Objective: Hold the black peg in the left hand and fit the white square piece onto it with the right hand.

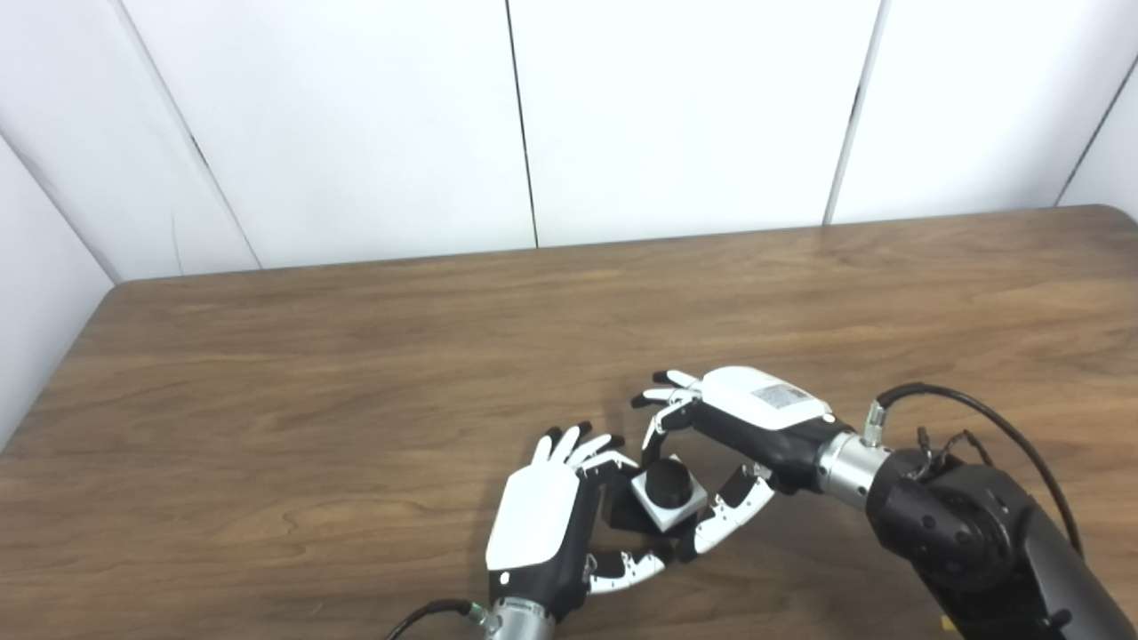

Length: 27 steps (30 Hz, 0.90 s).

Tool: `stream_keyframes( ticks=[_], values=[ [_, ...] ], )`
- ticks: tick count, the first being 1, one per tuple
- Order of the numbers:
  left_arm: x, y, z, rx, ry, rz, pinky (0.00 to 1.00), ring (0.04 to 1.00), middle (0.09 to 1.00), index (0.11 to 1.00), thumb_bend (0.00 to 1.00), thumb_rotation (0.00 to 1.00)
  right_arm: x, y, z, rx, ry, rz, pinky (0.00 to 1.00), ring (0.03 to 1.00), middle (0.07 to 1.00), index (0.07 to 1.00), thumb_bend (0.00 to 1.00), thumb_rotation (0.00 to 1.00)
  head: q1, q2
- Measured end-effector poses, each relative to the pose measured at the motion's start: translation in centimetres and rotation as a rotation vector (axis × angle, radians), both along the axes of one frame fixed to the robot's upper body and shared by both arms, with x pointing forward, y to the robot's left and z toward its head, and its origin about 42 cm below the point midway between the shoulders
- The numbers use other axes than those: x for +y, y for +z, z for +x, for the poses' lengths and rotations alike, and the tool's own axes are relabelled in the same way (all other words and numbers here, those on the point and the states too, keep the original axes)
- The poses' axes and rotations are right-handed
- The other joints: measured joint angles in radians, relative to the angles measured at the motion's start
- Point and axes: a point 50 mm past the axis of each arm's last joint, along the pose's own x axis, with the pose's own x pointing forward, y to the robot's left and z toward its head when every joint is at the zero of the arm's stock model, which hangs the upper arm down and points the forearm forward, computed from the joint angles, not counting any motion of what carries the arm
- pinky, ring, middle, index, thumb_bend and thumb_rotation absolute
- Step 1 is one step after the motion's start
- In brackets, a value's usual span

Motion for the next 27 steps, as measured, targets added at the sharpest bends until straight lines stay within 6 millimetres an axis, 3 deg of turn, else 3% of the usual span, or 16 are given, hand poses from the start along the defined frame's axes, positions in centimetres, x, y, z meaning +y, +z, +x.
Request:
stream_keyframes(
  ticks=[17, 27],
  values=[
    [0.20, -0.14, 0.03, 0.025, 0.002, 0.005, 1.00, 0.961, 0.908, 0.912, 0.89, 0.32, -0.49, 0.15, 0.22, 0.021, -0.044, 0.012, 0.92, 1.000, 0.936, 0.679, 0.99, 0.35, 0.002, 0.006],
    [0.49, -0.23, 0.06, 0.039, 0.019, -0.007, 1.00, 0.961, 0.926, 0.918, 0.87, 0.30, -0.69, 0.23, 0.28, 0.026, -0.061, 0.018, 0.90, 1.000, 0.935, 0.679, 0.98, 0.35, 0.000, 0.006]
  ],
)
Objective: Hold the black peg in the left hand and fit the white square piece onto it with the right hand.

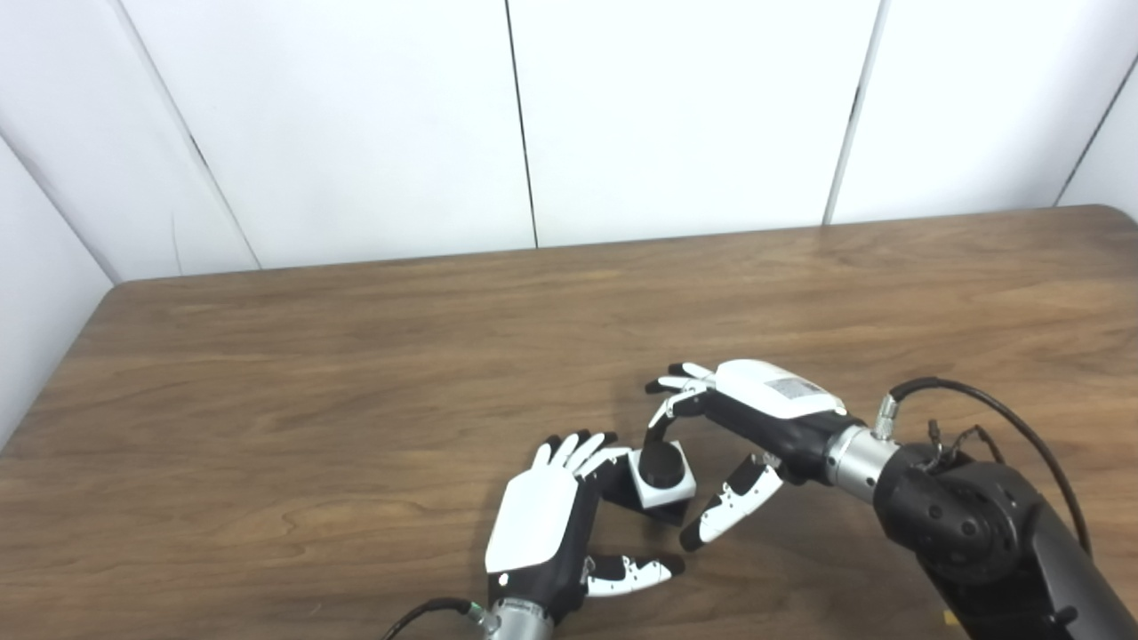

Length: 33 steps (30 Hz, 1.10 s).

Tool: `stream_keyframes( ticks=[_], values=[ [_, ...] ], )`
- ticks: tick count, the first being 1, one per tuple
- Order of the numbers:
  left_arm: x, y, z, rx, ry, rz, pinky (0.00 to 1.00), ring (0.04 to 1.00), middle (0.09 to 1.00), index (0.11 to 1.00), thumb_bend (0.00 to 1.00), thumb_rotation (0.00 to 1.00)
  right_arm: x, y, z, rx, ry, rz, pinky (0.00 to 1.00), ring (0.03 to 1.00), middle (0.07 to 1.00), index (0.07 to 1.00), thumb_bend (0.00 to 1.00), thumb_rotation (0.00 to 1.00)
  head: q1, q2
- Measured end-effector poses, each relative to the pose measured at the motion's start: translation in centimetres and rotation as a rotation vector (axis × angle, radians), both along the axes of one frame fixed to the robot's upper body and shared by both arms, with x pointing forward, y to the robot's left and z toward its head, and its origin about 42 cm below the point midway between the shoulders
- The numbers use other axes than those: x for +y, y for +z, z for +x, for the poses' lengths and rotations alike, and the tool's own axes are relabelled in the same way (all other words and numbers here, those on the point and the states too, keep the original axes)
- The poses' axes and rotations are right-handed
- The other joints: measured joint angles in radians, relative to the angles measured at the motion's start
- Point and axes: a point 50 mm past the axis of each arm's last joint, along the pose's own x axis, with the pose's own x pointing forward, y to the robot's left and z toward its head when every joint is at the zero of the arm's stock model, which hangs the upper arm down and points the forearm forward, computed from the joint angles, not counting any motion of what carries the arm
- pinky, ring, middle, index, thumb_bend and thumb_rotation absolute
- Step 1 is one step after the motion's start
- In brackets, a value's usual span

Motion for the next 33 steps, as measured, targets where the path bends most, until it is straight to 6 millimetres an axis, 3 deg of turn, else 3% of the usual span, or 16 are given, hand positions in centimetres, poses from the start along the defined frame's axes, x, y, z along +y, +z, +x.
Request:
stream_keyframes(
  ticks=[13, 33],
  values=[
    [0.6, 0.0, 0.1, -0.013, 0.051, -0.040, 1.00, 0.996, 0.982, 0.998, 0.84, 0.27, -0.4, 0.1, 0.1, -0.002, -0.028, 0.013, 0.88, 0.993, 0.930, 0.672, 0.99, 0.35, 0.000, 0.002],
    [1.0, -0.2, 0.0, -0.008, 0.068, -0.046, 1.00, 0.988, 0.981, 0.992, 0.85, 0.29, -2.0, 0.3, 0.1, -0.019, -0.092, 0.044, 0.88, 0.980, 0.924, 0.701, 0.98, 0.35, -0.008, 0.000]
  ],
)
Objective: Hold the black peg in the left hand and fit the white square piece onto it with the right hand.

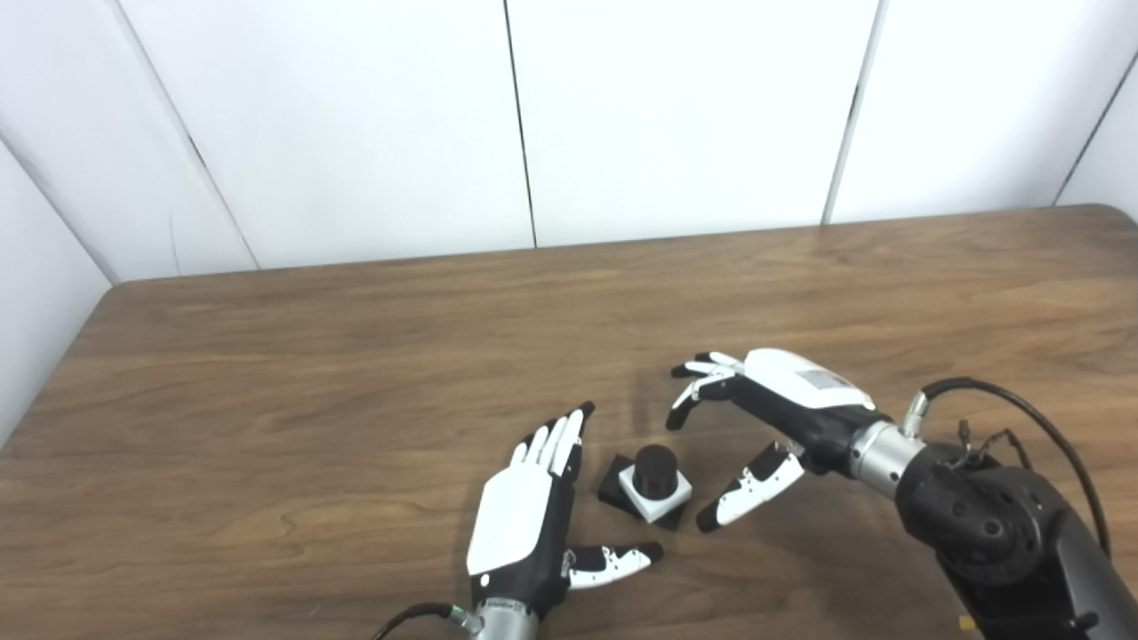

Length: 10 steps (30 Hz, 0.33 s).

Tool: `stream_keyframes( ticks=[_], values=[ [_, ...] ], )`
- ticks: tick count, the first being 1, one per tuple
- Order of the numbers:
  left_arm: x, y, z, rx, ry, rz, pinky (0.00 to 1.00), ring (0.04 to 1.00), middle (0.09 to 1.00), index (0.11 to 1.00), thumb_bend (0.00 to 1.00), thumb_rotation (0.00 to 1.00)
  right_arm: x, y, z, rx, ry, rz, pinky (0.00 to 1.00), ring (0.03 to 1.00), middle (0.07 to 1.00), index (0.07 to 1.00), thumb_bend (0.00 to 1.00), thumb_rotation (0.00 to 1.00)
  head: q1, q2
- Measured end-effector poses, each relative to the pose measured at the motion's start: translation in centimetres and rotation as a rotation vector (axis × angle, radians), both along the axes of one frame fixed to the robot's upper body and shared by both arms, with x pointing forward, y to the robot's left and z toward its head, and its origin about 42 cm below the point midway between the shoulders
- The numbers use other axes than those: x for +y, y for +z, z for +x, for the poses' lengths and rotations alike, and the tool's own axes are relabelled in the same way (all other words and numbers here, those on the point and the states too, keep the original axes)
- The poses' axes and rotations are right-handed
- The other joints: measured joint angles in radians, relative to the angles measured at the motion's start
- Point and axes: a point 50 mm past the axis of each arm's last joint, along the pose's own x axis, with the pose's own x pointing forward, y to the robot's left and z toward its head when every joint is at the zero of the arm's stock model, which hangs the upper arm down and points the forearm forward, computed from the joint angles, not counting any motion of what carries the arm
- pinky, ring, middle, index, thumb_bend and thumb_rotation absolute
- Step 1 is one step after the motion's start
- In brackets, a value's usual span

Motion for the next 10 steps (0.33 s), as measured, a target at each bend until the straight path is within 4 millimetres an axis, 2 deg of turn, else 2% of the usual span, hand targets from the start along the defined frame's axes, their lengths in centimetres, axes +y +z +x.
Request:
stream_keyframes(
  ticks=[5, 8, 10],
  values=[
    [0.6, -0.1, 0.1, 0.005, 0.021, 0.007, 0.98, 0.978, 0.972, 0.984, 0.85, 0.35, -0.8, 0.3, 0.1, -0.017, -0.033, 0.017, 0.87, 0.969, 0.918, 0.712, 0.98, 0.36, -0.002, -0.002],
    [1.1, -0.2, 0.2, 0.002, 0.041, 0.019, 0.93, 0.957, 0.955, 0.962, 0.86, 0.41, -1.2, 0.3, 0.1, -0.018, -0.048, 0.034, 0.86, 0.972, 0.920, 0.732, 0.99, 0.37, -0.003, -0.003],
    [1.7, -0.3, 0.3, -0.003, 0.067, 0.026, 0.95, 0.971, 0.966, 0.969, 0.86, 0.42, -1.6, 0.3, 0.0, -0.021, -0.060, 0.051, 0.86, 0.971, 0.919, 0.742, 0.99, 0.38, -0.006, -0.005]
  ],
)
